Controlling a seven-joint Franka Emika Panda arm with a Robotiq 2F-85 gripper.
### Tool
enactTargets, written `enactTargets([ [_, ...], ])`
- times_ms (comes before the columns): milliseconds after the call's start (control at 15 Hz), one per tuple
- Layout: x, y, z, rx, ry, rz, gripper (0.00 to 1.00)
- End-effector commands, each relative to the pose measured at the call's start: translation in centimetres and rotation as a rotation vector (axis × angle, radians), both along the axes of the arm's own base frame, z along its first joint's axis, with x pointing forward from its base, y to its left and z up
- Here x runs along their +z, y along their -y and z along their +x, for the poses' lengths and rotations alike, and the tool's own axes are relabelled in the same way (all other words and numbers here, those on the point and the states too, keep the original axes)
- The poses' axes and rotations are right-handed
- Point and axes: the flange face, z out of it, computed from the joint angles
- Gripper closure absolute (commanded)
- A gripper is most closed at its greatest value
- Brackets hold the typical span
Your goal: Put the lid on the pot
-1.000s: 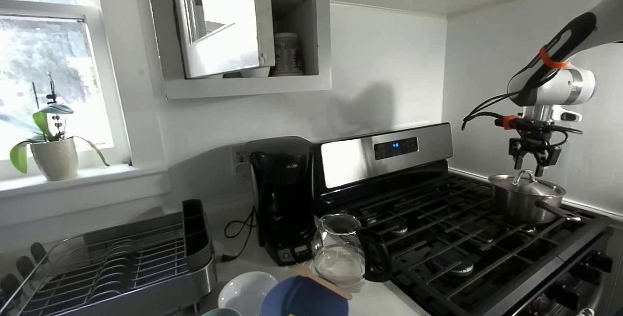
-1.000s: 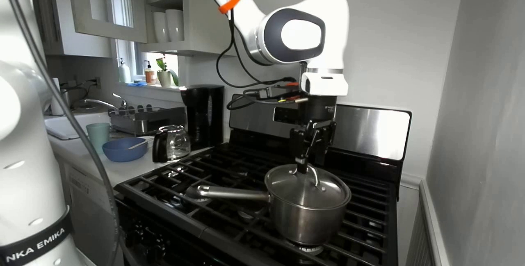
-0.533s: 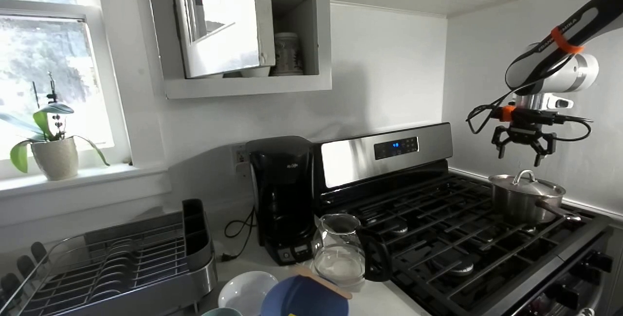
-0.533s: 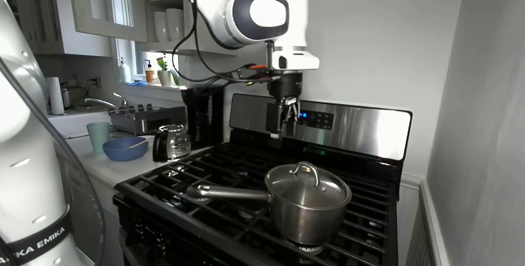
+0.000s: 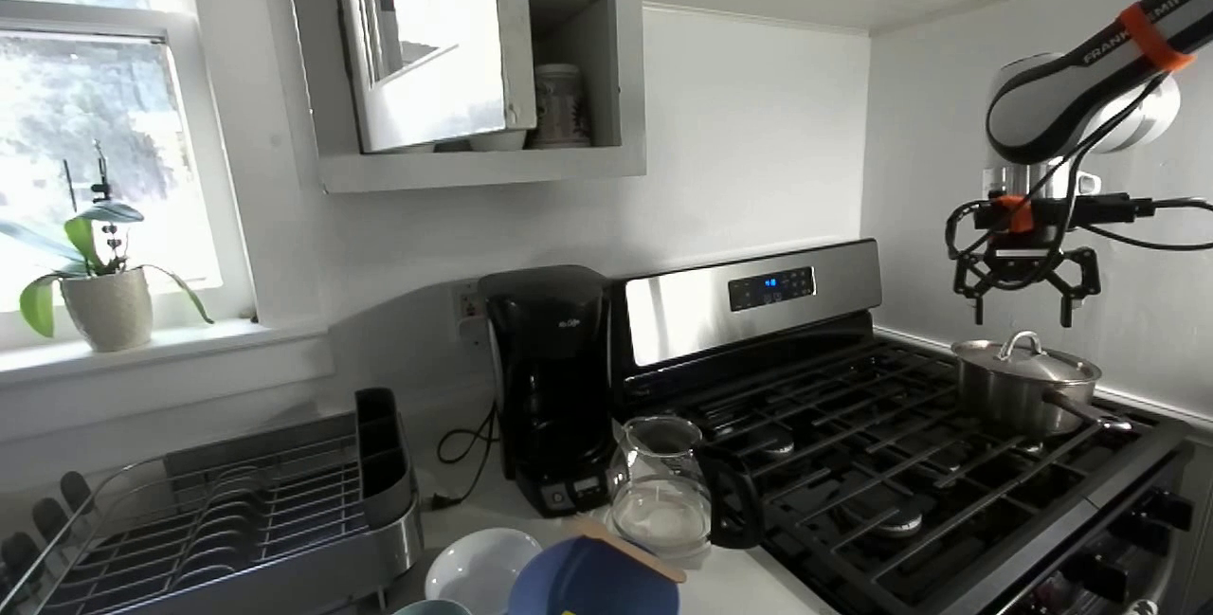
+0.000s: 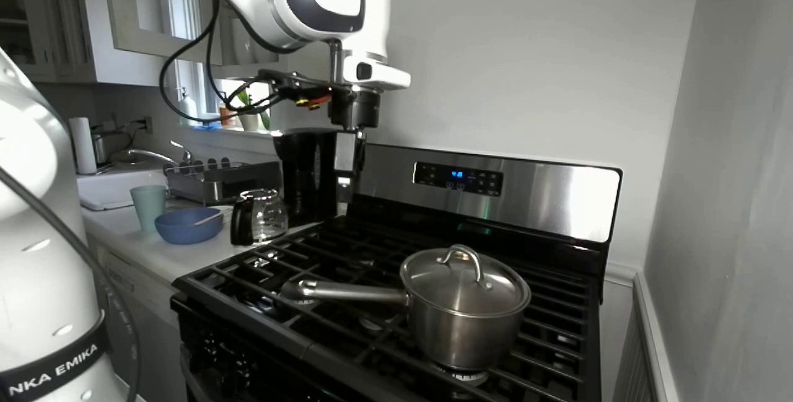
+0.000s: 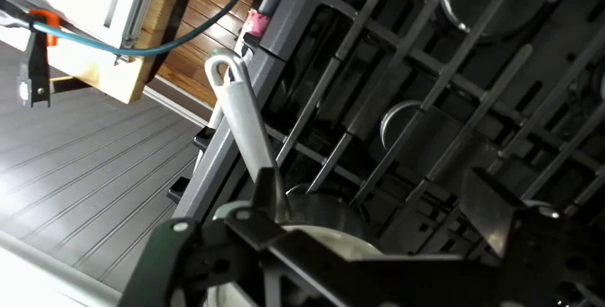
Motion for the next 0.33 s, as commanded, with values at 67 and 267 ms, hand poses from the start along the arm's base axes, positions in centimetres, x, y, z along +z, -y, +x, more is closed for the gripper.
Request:
enactTargets([
  [67, 0.6, -1.3, -0.6, 0.087, -0.034, 0.014, 0.00],
  [267, 0.7, -1.8, -1.0, 0.121, -0.036, 0.016, 0.00],
])
